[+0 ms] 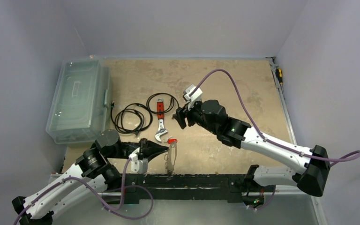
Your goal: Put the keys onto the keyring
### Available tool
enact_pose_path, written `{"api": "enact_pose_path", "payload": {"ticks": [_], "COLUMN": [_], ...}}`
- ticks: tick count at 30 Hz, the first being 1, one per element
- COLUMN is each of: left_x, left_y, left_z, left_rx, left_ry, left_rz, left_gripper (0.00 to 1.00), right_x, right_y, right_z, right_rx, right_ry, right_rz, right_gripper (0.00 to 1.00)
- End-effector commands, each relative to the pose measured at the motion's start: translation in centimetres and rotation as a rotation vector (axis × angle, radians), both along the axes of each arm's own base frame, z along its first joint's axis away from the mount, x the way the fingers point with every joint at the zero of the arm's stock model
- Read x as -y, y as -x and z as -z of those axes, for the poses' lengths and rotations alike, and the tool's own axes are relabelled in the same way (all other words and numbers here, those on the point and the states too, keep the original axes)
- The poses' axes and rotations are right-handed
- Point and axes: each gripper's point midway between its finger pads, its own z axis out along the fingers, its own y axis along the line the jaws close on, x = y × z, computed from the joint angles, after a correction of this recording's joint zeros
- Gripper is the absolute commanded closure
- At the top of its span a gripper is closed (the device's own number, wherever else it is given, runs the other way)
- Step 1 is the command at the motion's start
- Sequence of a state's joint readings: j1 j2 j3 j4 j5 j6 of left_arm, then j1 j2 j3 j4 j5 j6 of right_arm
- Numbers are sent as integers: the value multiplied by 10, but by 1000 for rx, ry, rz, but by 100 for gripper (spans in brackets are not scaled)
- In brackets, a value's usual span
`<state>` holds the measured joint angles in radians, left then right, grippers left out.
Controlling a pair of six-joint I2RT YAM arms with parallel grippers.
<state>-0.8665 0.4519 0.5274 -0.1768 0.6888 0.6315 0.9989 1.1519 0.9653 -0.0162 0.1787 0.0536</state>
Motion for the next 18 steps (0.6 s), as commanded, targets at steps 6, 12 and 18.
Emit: {"api": "enact_pose_path", "payload": {"ticks": [6, 12, 18], "left_x": [-1, -4, -2], "left_y": [16, 26, 13], "left_z": [-6, -12, -5], "left_rx": [38, 67, 22], "left_ry": [-16, 20, -3], "left_rz": [91, 128, 63], "left_gripper": [100, 100, 100], "right_x": [15, 12, 7], "right_y": [-12, -10, -8], "right_z": [3, 25, 36], "right_rx": [-89, -117, -141], "right_ry": [-50, -19, -17], "right_rz": [62, 19, -3], "right_gripper": [31, 32, 32]}}
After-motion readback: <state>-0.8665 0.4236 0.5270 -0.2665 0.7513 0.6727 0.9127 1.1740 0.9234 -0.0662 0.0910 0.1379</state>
